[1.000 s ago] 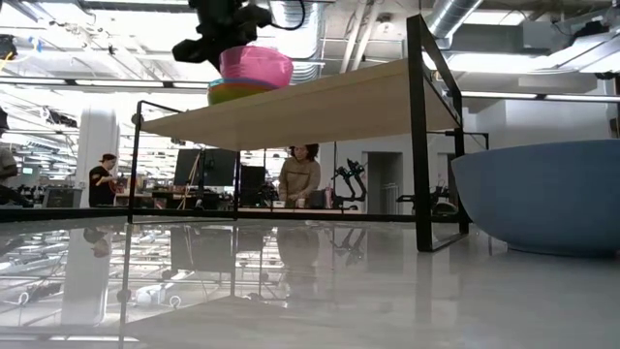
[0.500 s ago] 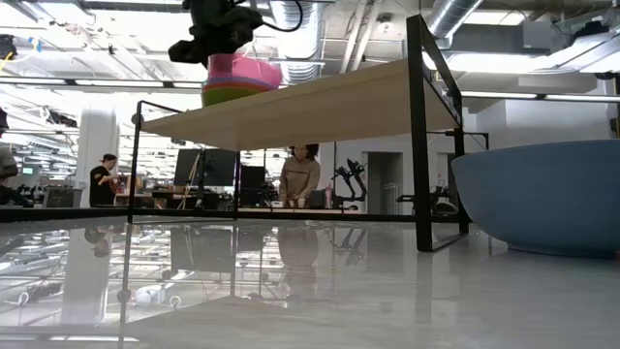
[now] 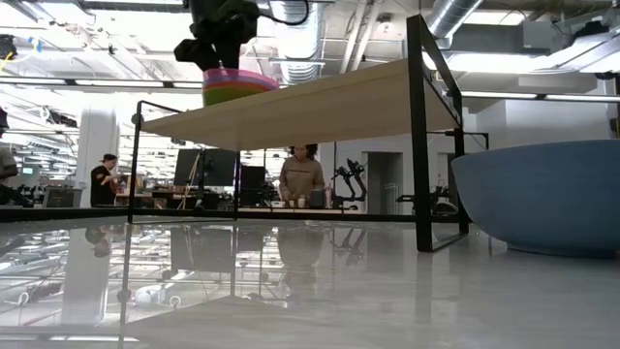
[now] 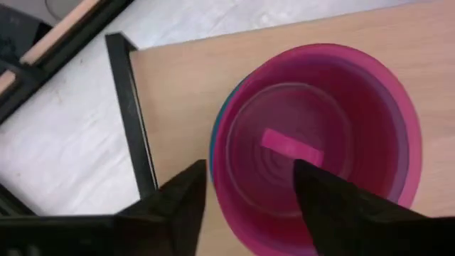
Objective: Place and stack bowls onto a shelf
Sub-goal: Stack the light pink bowl on the top of the light blue bowl on the shelf, then put the large pink bowl on the shelf
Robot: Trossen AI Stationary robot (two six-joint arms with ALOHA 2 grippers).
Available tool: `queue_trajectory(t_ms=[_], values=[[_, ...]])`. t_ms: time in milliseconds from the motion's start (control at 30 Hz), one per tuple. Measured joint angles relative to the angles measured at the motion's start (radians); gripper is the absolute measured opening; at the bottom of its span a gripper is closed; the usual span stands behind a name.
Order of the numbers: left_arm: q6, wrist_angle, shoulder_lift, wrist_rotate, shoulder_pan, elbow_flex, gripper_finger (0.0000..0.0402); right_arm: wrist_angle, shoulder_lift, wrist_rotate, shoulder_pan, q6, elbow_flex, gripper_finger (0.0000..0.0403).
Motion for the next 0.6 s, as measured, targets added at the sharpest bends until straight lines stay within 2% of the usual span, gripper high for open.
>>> queue_trajectory(t_ms=[200,367,500,600], values=[[-0.002,-0.034,-0.023,0.000,0.006,0.040,0.0229,-0.002,-0.052,-0.024,0.019,0.351,-0.367,0.0270],[0.029,-0.077,-0.042,0.000,0.006,0.137,0.0231,-0.001,-0.089,-0.148,0.072,0.639,-0.663,0.0270],[0.032,-0.078,-0.051,-0.011,0.006,0.221,0.0231,0.011,-0.099,-0.227,0.123,0.829,-0.824,0.0270],[0.052,-0.065,-0.054,-0.016,0.006,0.274,0.0231,0.075,-0.094,-0.275,0.159,0.901,-0.892,0.0270]])
